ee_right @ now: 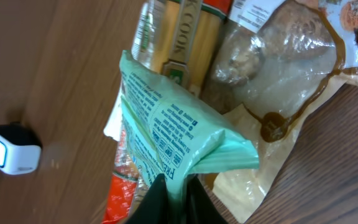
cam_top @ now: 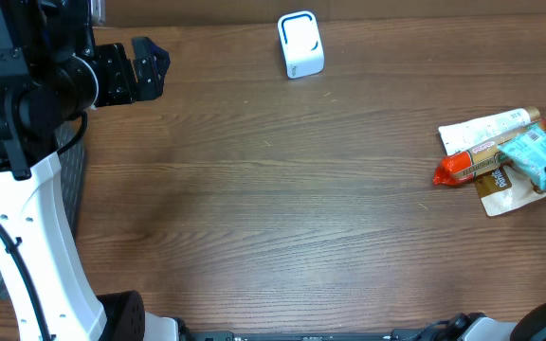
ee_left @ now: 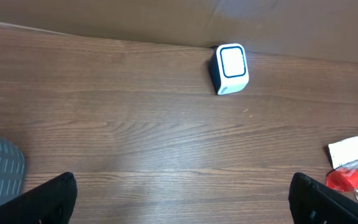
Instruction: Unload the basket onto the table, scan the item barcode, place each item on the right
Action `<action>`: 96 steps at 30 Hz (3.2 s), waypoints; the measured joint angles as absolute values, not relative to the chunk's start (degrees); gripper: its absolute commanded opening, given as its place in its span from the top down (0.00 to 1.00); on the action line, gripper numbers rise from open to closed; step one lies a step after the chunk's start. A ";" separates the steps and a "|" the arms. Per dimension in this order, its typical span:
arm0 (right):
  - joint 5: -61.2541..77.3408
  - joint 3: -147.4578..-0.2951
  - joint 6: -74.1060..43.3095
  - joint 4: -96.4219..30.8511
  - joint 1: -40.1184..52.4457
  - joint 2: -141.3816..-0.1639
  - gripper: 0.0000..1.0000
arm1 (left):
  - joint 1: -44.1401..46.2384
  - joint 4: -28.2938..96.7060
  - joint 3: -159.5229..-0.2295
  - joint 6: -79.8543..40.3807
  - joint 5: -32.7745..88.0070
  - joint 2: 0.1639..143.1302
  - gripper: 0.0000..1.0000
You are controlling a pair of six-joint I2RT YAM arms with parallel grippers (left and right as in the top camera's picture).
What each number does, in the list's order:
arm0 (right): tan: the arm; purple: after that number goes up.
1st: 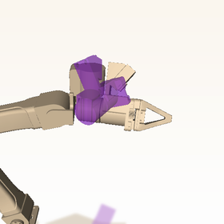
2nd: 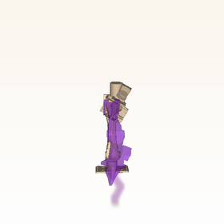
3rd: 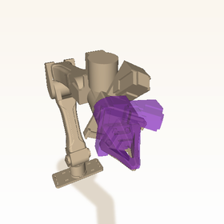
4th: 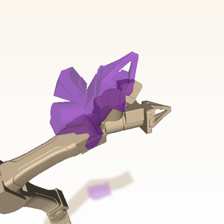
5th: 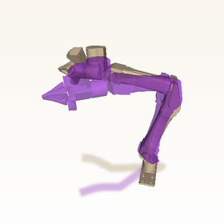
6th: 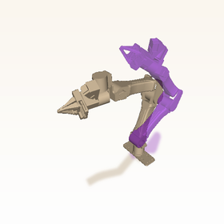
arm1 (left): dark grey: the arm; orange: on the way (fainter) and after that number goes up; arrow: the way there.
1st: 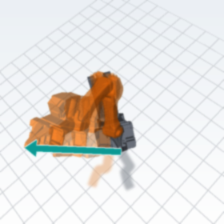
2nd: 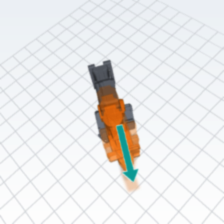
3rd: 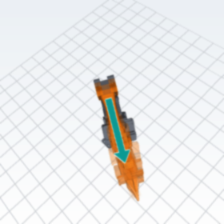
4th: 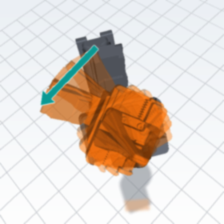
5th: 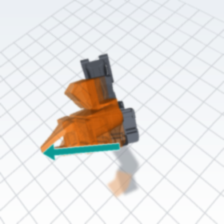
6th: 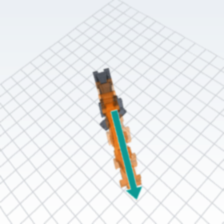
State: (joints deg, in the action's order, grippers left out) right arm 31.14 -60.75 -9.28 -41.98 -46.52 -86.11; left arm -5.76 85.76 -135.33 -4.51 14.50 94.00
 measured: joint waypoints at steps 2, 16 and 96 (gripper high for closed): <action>31.46 -58.76 -9.63 -40.03 -46.48 -86.11 0.55 | -5.76 85.76 -135.33 -4.51 14.50 94.02 0.00; 37.28 -60.49 -8.56 -45.06 -45.54 -85.95 0.18 | -5.76 85.73 -135.33 -4.51 14.50 94.04 0.00; 1.58 -1.06 -4.27 -5.21 5.45 -1.41 0.00 | -5.76 85.73 -135.33 -4.51 14.50 94.04 0.00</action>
State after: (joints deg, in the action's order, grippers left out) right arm 1.58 -1.06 -4.27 -5.21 5.45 -1.41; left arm -5.76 85.73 -135.33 -4.51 14.50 94.04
